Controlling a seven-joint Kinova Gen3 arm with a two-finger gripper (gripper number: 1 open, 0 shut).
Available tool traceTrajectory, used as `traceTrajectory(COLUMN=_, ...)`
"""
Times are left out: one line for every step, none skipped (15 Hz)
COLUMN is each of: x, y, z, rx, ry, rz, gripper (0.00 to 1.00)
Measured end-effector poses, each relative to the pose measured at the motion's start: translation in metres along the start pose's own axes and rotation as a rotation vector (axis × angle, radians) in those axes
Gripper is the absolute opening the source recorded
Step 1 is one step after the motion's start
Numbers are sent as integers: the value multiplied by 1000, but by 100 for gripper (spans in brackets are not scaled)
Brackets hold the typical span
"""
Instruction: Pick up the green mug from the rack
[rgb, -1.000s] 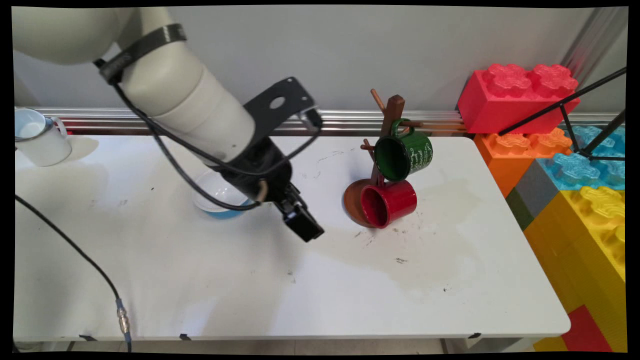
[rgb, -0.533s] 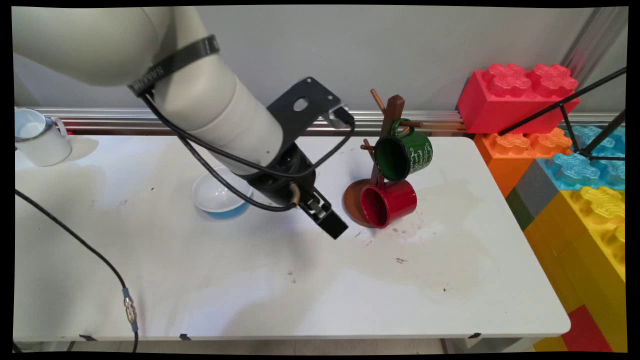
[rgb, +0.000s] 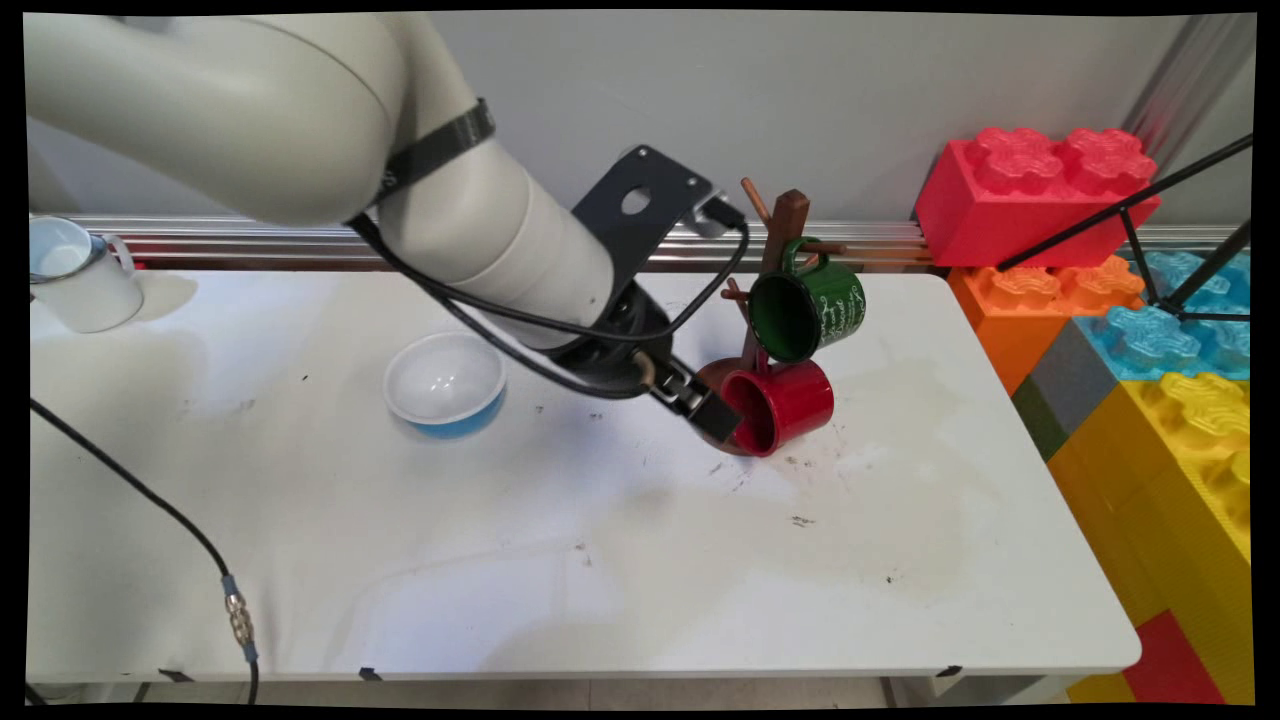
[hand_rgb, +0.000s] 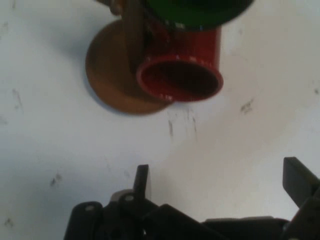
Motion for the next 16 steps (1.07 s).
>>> traceTrajectory(x=3, y=1, z=4, rx=1, ry=21, rz=-10, gripper=100)
traceTrajectory(x=5, y=1, z=7, rx=0, ry=40, rz=-18, gripper=100)
traceTrajectory(x=6, y=1, z=9, rx=-2, ry=51, rz=-24, gripper=100)
traceTrajectory(x=8, y=2, z=12, rx=-5, ry=68, rz=-30, gripper=100)
traceTrajectory(x=9, y=2, z=13, rx=-7, ry=78, rz=-35, gripper=100)
traceTrajectory(x=11, y=3, z=16, rx=-13, ry=93, rz=-41, gripper=100)
traceTrajectory(x=12, y=4, z=18, rx=-17, ry=102, rz=-44, gripper=100)
traceTrajectory(x=14, y=5, z=20, rx=-25, ry=116, rz=-48, gripper=100)
traceTrajectory(x=15, y=5, z=21, rx=-30, ry=124, rz=-50, gripper=100)
traceTrajectory(x=16, y=5, z=23, rx=-36, ry=135, rz=-53, gripper=100)
traceTrajectory(x=17, y=6, z=24, rx=-41, ry=144, rz=-55, gripper=100)
traceTrajectory(x=18, y=6, z=26, rx=-47, ry=155, rz=-57, gripper=100)
traceTrajectory(x=19, y=6, z=27, rx=-51, ry=162, rz=-58, gripper=100)
traceTrajectory(x=20, y=6, z=29, rx=-57, ry=171, rz=-59, gripper=100)
traceTrajectory(x=21, y=5, z=30, rx=-61, ry=177, rz=-61, gripper=100)
traceTrajectory(x=22, y=5, z=32, rx=-68, ry=183, rz=-65, gripper=100)
